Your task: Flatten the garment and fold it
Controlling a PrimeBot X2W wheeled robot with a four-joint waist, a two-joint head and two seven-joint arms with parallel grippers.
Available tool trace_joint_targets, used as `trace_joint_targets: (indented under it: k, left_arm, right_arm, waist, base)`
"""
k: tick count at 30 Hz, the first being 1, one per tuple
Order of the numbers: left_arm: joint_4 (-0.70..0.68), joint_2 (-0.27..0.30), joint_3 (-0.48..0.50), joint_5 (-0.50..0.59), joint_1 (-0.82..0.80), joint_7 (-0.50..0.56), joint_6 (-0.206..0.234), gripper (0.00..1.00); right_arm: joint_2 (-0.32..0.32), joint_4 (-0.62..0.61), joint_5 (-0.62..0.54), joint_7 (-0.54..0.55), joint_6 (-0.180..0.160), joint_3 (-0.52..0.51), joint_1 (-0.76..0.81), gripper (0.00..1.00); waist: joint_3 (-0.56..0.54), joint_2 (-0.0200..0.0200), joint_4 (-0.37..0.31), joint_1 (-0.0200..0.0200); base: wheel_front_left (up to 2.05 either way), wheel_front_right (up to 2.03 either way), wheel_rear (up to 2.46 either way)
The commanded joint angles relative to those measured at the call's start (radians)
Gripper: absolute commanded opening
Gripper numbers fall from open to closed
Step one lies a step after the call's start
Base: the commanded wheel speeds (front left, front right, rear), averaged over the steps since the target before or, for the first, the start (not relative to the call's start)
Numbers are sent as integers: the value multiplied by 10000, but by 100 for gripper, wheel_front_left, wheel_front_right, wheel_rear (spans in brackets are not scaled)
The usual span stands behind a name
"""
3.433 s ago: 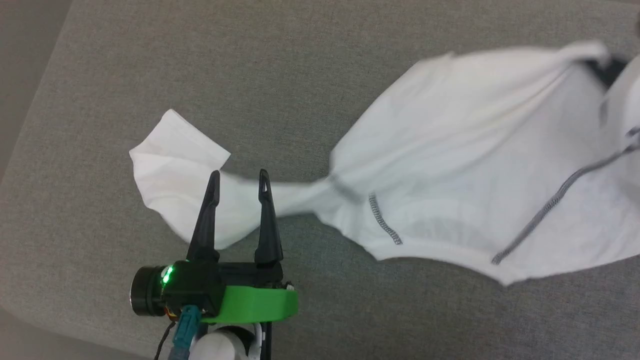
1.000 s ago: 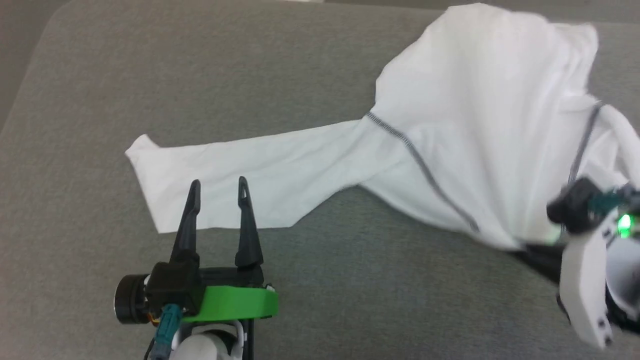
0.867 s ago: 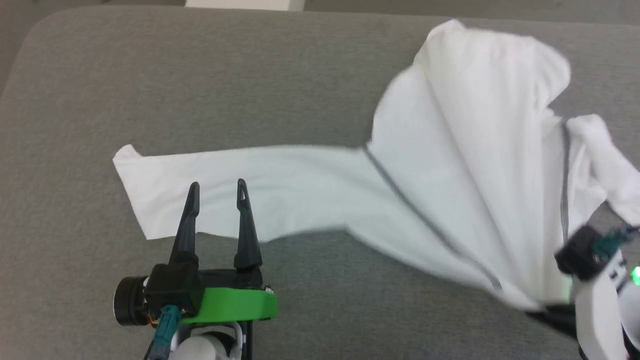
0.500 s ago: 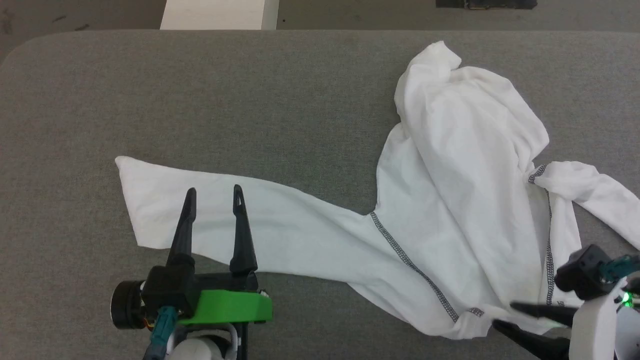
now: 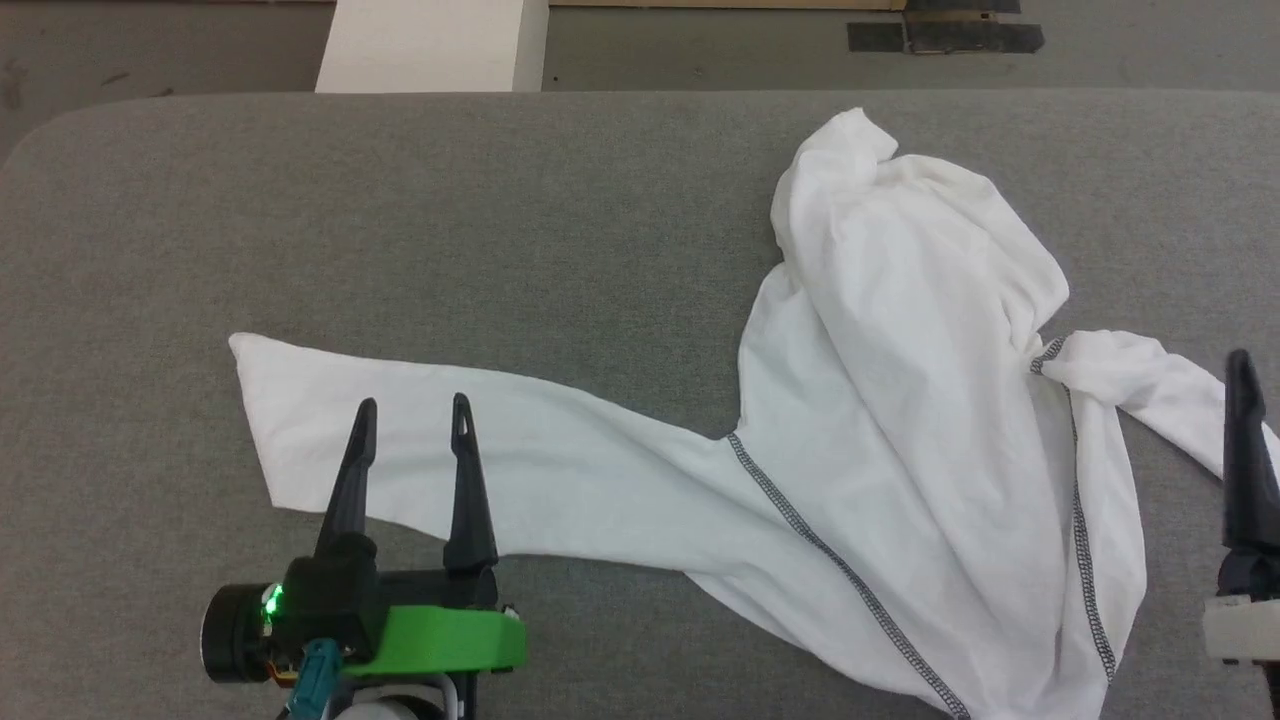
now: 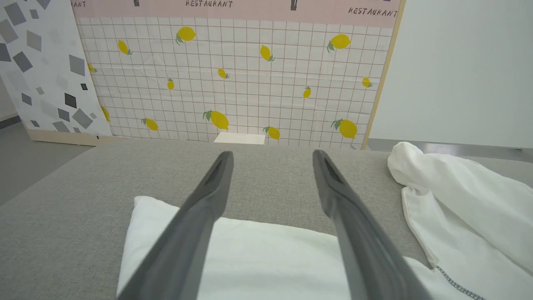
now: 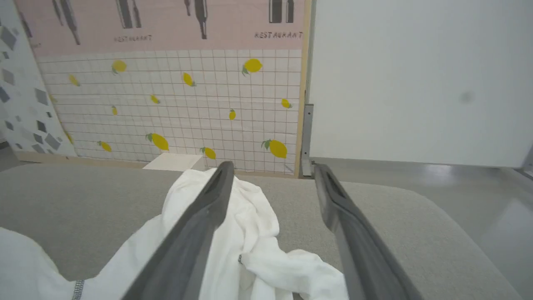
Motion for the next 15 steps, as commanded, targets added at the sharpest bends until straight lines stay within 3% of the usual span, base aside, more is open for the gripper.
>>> trace_joint_targets:
  k: [1, 4, 8, 15]
  left_arm:
    - [-31, 24, 47, 102, 170, -38, -85, 100]
    - [29, 173, 44, 337, 355, -38, -132, 100]
    - [469, 545, -57, 814, 331, 213, -138, 100]
    - [1572, 1542, -345, 1093, -492, 3652, -1071, 100]
  right_arm:
    - [537, 169, -266, -314, -15, -203, 265, 100]
    - [1464, 439, -669, -788, -15, -441, 660, 100]
    - [1751, 554, -836, -942, -15, -273, 695, 100]
    - [1855, 418, -928, -776, -15, -69, 413, 100]
  waist:
    - [-48, 0, -95, 1]
    - [-74, 0, -283, 1]
    - [-52, 0, -496, 1]
    - [186, 0, -592, 1]
  base:
    - [0, 0, 0]
    - [0, 0, 0]
    - [0, 0, 0]
    - [0, 0, 0]
